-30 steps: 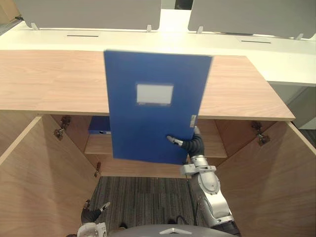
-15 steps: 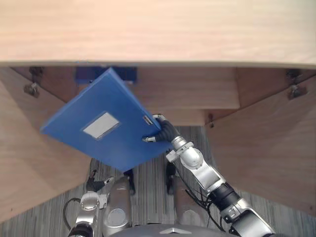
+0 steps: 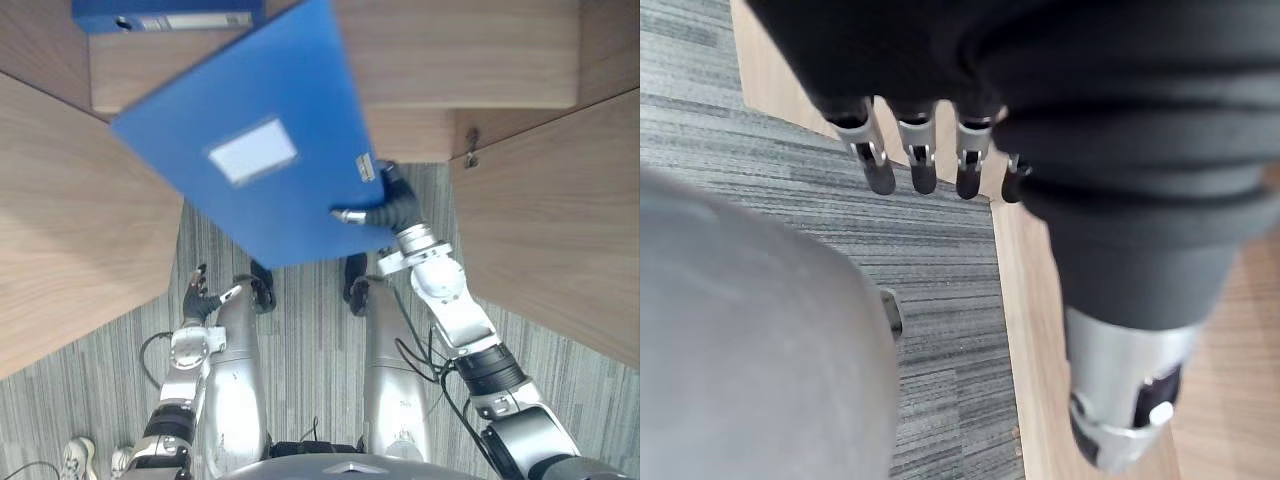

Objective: Walk over to the cabinet, pick up the folder, carry it to the office cabinet, place the folder inside the office cabinet, then close the office cabinet door

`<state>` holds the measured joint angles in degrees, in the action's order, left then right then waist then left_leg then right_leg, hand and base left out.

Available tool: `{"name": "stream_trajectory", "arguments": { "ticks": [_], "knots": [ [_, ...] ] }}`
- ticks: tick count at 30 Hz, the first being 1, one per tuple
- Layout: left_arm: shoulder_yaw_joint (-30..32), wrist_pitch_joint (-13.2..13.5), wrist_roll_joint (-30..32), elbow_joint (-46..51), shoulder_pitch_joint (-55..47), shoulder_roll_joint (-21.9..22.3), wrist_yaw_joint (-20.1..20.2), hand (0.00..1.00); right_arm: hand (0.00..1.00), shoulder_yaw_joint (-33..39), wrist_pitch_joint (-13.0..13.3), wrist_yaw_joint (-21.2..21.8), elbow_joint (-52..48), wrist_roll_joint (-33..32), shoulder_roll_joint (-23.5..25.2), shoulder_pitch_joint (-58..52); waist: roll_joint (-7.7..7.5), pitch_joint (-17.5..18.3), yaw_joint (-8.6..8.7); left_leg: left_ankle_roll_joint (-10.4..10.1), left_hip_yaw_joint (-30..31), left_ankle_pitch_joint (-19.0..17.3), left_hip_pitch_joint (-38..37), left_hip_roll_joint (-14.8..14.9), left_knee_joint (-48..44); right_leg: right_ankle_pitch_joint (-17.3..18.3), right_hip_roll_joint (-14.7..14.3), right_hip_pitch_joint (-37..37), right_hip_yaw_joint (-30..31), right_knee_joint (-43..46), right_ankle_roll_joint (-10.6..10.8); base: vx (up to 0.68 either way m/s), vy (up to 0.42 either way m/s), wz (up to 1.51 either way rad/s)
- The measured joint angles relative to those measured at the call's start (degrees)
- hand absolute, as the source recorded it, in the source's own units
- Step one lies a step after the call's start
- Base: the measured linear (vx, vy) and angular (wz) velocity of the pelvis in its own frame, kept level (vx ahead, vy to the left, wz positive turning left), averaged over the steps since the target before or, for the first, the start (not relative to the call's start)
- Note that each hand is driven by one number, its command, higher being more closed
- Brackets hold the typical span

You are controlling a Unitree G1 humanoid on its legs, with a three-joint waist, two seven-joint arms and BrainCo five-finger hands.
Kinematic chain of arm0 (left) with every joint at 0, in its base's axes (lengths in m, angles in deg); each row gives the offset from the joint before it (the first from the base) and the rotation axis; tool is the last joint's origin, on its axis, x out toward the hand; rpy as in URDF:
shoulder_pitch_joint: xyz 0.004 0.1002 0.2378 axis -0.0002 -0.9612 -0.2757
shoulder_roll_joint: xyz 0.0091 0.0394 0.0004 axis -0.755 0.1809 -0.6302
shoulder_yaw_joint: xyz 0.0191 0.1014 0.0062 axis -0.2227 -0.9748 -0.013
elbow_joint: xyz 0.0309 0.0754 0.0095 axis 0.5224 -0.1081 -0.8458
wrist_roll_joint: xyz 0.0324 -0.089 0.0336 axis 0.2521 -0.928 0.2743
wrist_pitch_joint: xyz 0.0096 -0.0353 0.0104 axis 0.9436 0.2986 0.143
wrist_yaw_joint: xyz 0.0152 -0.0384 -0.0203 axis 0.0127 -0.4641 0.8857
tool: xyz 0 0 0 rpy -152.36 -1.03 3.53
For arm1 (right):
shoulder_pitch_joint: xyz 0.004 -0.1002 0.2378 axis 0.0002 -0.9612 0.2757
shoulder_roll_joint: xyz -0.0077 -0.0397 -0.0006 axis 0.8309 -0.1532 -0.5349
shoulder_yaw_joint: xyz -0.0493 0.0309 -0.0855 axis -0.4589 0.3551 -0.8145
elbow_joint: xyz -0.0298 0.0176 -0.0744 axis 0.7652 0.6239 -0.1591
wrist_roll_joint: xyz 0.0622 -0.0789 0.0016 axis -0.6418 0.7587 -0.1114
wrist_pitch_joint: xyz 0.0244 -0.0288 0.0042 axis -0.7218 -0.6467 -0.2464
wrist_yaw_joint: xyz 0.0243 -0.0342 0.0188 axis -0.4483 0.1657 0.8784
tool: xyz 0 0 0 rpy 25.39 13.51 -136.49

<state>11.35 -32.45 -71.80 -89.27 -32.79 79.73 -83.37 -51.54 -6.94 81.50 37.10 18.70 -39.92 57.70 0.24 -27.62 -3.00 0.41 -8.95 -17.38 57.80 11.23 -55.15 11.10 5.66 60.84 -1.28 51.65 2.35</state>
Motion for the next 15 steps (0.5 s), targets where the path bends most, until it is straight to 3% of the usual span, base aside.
{"name": "stream_trajectory", "arguments": {
  "ticks": [7, 15],
  "knots": [
    [1.2, 0.2, -2.6, 1.9, 1.4, -0.1, 0.4, 0.00, 1.00, 8.2, 0.2, -2.6, 3.6, -16.7, -0.4, 6.9, 0.00, -0.3, -0.64, -0.4, 1.2, -0.1, 4.8, 0.6, -2.6, 0.6, 0.0, 4.5, -0.9, 2.9, -0.4, 0.01, -0.041, 0.02],
    [1.7, 0.2, -4.4, 3.4, 1.4, 0.3, 0.7, 0.00, 1.00, 13.7, 1.4, -5.4, 10.2, -28.8, -2.2, 17.3, 0.01, -0.3, -1.56, -0.3, 1.7, -0.1, 6.5, 0.7, -2.7, 0.8, 0.0, 5.7, -1.6, 2.9, -0.6, -0.01, -0.022, 0.01]
  ]
}}
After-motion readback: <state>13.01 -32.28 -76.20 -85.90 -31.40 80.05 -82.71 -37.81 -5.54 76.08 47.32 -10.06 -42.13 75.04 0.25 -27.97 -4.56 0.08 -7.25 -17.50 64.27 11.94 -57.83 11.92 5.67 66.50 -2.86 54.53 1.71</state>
